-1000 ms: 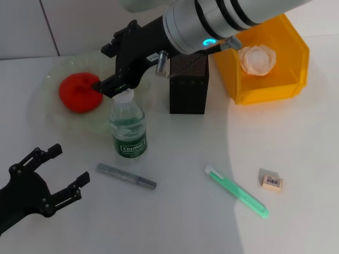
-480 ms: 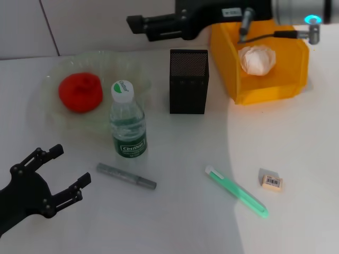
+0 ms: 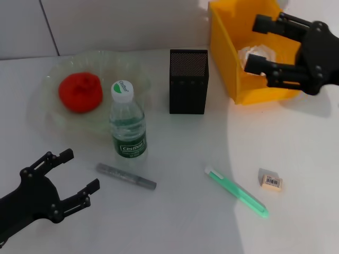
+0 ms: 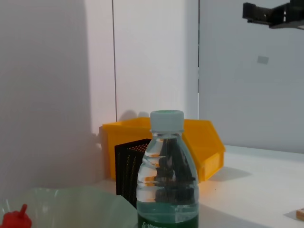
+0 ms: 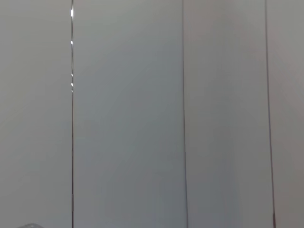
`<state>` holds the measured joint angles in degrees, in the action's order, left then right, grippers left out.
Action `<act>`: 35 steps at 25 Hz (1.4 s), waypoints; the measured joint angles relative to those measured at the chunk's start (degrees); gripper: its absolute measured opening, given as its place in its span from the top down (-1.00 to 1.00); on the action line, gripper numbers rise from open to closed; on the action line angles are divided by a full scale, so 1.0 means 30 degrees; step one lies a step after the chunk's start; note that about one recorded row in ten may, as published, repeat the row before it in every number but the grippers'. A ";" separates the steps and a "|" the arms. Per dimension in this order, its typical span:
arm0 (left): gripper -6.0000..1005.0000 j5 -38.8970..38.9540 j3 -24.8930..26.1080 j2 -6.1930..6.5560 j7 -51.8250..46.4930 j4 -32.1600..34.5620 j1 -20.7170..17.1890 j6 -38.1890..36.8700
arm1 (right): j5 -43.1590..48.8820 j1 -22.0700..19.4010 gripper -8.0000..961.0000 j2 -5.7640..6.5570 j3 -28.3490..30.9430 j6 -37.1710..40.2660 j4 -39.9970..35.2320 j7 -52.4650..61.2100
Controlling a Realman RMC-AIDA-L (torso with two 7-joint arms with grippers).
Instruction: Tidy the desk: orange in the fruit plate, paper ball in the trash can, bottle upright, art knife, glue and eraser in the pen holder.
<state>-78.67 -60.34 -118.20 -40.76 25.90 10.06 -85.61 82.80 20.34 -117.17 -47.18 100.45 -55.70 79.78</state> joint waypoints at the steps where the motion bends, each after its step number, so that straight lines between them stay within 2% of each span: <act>1: -0.74 0.0000 0.0000 0.0000 0.0000 0.0000 0.0000 0.0000 | 0.0087 -0.0243 -0.73 0.0276 0.0616 0.1337 0.1632 -0.1727; 3: -0.74 0.0000 0.0000 0.0000 0.0000 0.0000 0.0000 0.0000 | 0.0168 -0.0449 -0.73 0.0406 0.0774 0.1870 0.2274 -0.2710; 4: -0.74 0.0000 -0.0123 0.0006 -0.0092 0.0008 0.0089 -0.0004 | 0.0563 -0.0971 -0.73 0.0497 0.0855 0.2343 0.2898 -0.4017; 11: -0.74 0.0001 -0.0763 0.0028 -0.0174 0.0009 0.0504 -0.0028 | 0.2957 -0.1806 -0.73 0.0455 0.0966 0.2849 0.2778 -0.3643; 15: -0.74 0.0003 -0.0766 0.0029 -0.0199 0.0008 0.0517 -0.0105 | 0.3289 -0.2209 -0.73 0.0429 0.1079 0.2675 0.1118 -0.1231; 16: -0.74 0.0003 -0.0766 0.0029 -0.0199 0.0008 0.0517 -0.0105 | 0.3731 -0.2222 -0.73 0.0288 0.1173 0.1758 -0.0300 0.0645; 17: -0.74 0.0003 -0.0697 0.0026 -0.0203 0.0007 0.0513 -0.0082 | 0.3731 -0.2222 -0.73 0.0288 0.1173 0.1758 -0.0300 0.0645; 18: -0.74 0.0003 -0.0697 0.0026 -0.0203 0.0007 0.0513 -0.0082 | 0.4380 -0.2077 -0.73 0.0147 0.1162 0.1209 -0.1433 0.2038; 19: -0.74 0.0003 -0.0697 0.0026 -0.0203 0.0007 0.0513 -0.0082 | 0.5849 -0.1638 -0.72 -0.0108 0.1087 0.0454 -0.3286 0.4437; 20: -0.74 0.0003 -0.0697 0.0026 -0.0203 0.0007 0.0513 -0.0082 | 0.5849 -0.1638 -0.72 -0.0108 0.1087 0.0454 -0.3286 0.4437; 21: -0.74 0.0003 -0.0683 0.0027 -0.0206 0.0007 0.0520 -0.0028 | 0.8026 -0.0716 -0.72 -0.0487 0.0956 0.0196 -0.5401 0.6818; 22: -0.74 0.0003 -0.0638 0.0023 -0.0194 -0.0046 0.0543 0.0059 | 0.9200 -0.0161 -0.72 -0.0615 0.0689 0.0181 -0.6404 0.7870; 23: -0.74 0.0003 -0.0638 0.0023 -0.0194 -0.0046 0.0543 0.0059 | 0.9200 -0.0161 -0.72 -0.0615 0.0689 0.0181 -0.6404 0.7870; 24: -0.74 0.0003 -0.0646 0.0023 -0.0142 -0.0070 0.0558 0.0099 | 1.0993 0.0828 -0.72 -0.0703 -0.0422 0.0131 -0.7984 1.0170; 25: -0.74 0.0003 -0.0646 0.0023 -0.0142 -0.0070 0.0558 0.0099 | 1.0993 0.0828 -0.72 -0.0703 -0.0422 0.0131 -0.7984 1.0170; 26: -0.74 0.0003 -0.0646 0.0023 -0.0142 -0.0070 0.0558 0.0099 | 1.2629 0.1924 -0.72 -0.0645 -0.1957 -0.0099 -0.9208 1.2750; 27: -0.74 0.0003 -0.0646 0.0023 -0.0142 -0.0070 0.0558 0.0099 | 1.2629 0.1924 -0.72 -0.0645 -0.1957 -0.0099 -0.9208 1.2750; 28: -0.74 0.0003 -0.0641 0.0027 -0.0082 -0.0099 0.0569 0.0152 | 1.3478 0.2491 -0.72 -0.0612 -0.2453 -0.0110 -0.9616 1.3842; 29: -0.74 0.0001 -0.0579 0.0027 -0.0023 -0.0140 0.0573 0.0238 | 1.5528 0.3714 -0.72 -0.0588 -0.3459 -0.0018 -1.0312 1.6288; 30: -0.74 0.0001 -0.0579 0.0027 -0.0023 -0.0140 0.0573 0.0238 | 1.5528 0.3714 -0.72 -0.0588 -0.3459 -0.0018 -1.0312 1.6288; 32: -0.74 0.0007 -0.0518 0.0027 -0.0018 -0.0140 0.0556 0.0269 | 1.8949 0.5541 -0.72 -0.0583 -0.5384 0.0606 -1.0880 1.9560; 34: -0.74 0.0031 -0.0465 0.0026 -0.0016 -0.0100 0.0511 0.0271 | 2.0997 0.6637 -0.72 -0.0586 -0.7076 0.1133 -1.0934 2.1113; 35: -0.74 0.0031 -0.0465 0.0026 -0.0016 -0.0100 0.0511 0.0271 | 2.0997 0.6637 -0.72 -0.0586 -0.7076 0.1133 -1.0934 2.1113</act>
<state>-78.57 -61.73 -118.13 -40.81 25.61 11.60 -84.80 145.79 40.25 -118.93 -68.41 103.85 -88.50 143.12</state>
